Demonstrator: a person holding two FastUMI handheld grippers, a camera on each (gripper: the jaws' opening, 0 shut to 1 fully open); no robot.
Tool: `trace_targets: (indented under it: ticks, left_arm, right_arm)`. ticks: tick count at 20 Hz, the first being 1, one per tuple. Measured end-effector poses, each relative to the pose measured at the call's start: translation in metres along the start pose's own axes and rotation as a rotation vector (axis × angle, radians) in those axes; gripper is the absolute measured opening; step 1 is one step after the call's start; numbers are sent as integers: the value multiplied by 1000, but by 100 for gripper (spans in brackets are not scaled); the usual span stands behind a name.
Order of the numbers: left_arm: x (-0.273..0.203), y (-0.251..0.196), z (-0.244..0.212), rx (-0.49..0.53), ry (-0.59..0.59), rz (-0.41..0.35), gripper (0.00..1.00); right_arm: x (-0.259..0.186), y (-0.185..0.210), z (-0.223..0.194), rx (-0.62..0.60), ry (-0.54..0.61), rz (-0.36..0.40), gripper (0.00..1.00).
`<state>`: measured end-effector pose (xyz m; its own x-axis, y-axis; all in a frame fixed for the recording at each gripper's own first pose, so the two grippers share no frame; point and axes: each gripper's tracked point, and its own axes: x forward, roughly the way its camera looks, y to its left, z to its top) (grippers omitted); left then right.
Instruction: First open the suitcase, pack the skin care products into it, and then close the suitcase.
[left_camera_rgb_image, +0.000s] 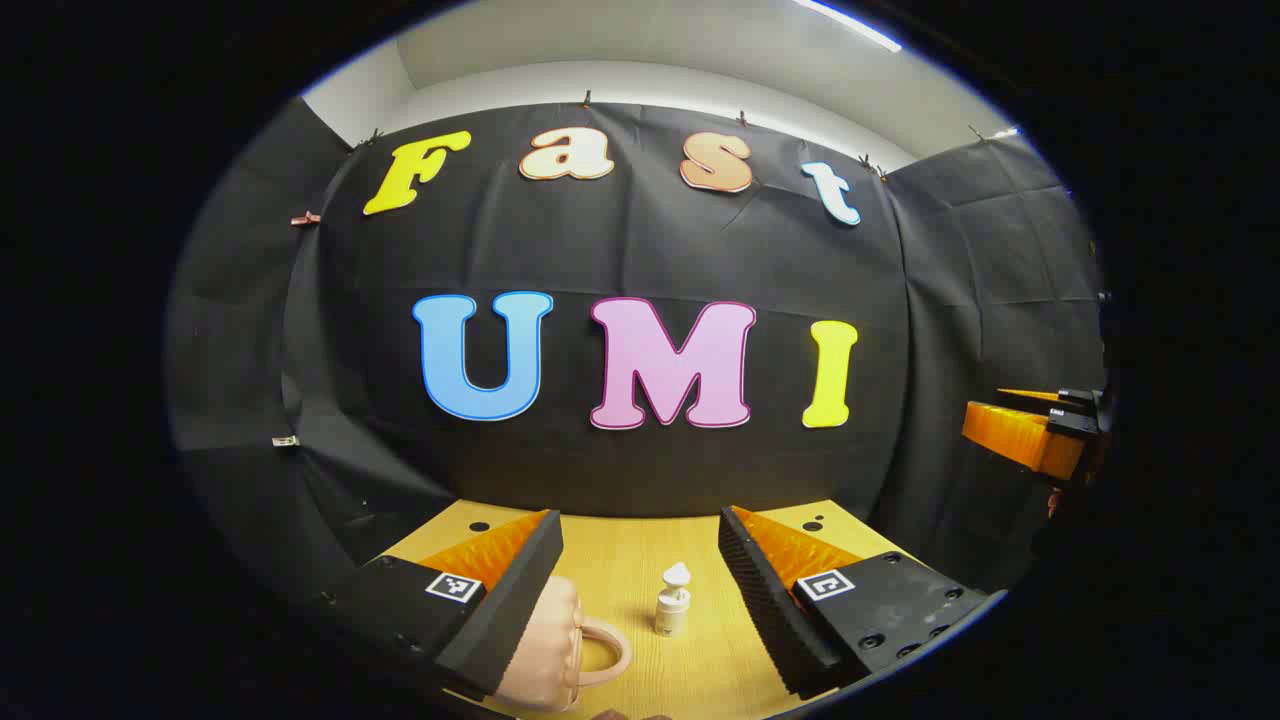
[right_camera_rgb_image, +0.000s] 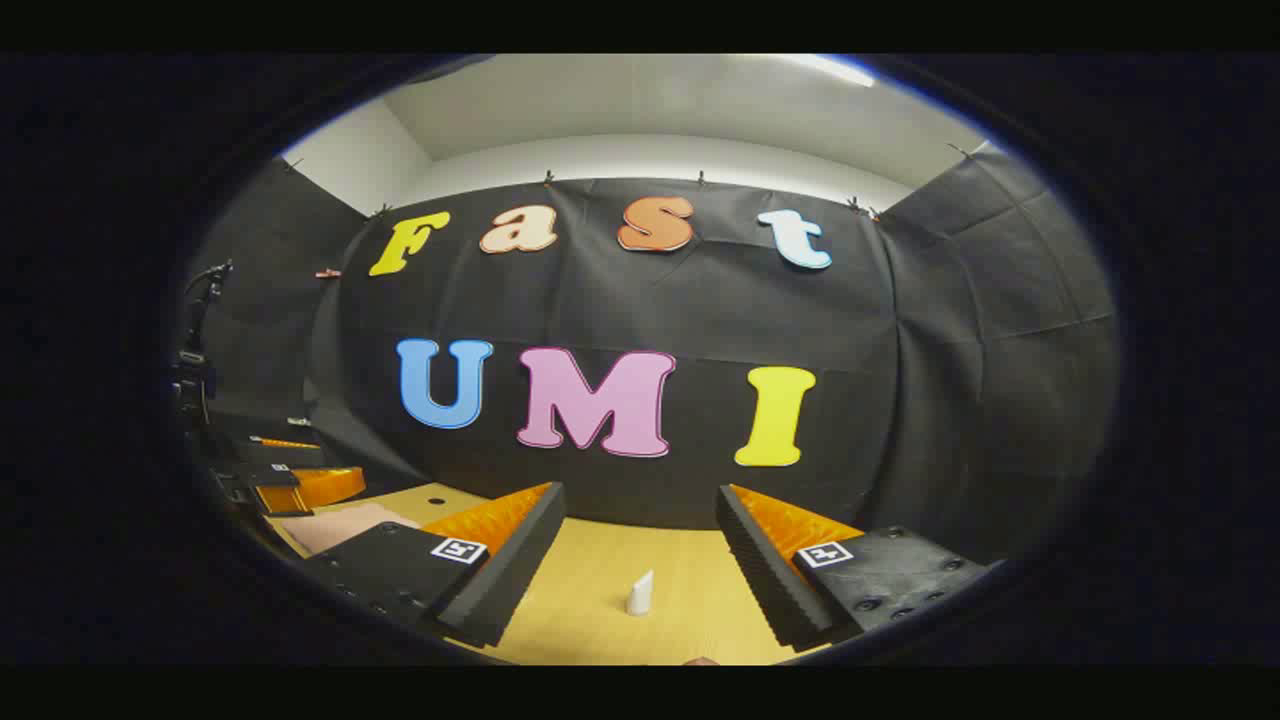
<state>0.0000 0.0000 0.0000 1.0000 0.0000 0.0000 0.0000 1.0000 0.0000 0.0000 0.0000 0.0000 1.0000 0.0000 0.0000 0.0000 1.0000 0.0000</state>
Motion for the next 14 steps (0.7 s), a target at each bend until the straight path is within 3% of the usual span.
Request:
trace_targets:
  ticks: [8, 14]
  left_arm:
    - [7, -1, 14, -3, -28, -40, 99]
    - [5, 7, 16, 59, -50, -41, 99]
  right_arm:
    - [7, -12, 9, -18, -24, -36, 95]
    - [10, -20, -14, 10, 42, -50, 95]
